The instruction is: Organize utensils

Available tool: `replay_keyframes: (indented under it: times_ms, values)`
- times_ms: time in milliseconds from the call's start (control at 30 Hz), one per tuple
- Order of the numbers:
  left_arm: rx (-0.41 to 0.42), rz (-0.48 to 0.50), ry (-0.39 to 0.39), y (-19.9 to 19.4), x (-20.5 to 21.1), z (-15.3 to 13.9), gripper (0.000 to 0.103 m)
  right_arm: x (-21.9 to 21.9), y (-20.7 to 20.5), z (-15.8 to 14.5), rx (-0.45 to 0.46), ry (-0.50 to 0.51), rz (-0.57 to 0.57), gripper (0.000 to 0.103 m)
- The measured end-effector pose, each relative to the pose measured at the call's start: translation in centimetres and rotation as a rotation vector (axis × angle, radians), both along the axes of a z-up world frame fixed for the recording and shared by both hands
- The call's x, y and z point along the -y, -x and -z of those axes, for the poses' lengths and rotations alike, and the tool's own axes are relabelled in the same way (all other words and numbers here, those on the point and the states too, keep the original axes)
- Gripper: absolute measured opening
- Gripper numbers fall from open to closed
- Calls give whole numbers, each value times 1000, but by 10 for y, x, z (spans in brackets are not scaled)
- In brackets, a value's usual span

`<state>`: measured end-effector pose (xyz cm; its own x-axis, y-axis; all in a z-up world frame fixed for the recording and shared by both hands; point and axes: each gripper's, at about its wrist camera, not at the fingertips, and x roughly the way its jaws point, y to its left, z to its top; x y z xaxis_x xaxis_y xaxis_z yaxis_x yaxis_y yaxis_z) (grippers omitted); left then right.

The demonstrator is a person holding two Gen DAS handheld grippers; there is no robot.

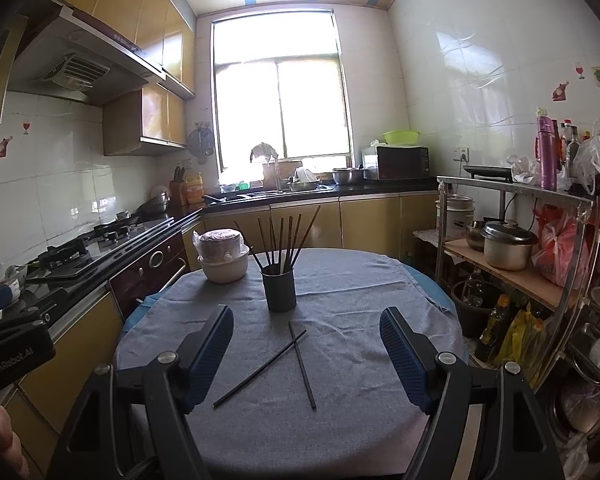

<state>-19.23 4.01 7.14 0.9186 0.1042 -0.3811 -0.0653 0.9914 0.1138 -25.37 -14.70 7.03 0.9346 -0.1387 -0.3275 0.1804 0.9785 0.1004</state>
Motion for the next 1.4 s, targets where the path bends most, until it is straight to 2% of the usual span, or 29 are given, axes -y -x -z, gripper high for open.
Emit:
replay_keyframes:
  times_ms: [1400]
  values:
    - [11, -8, 7, 1, -6, 1, 93, -8, 1, -9, 14, 20, 10, 81]
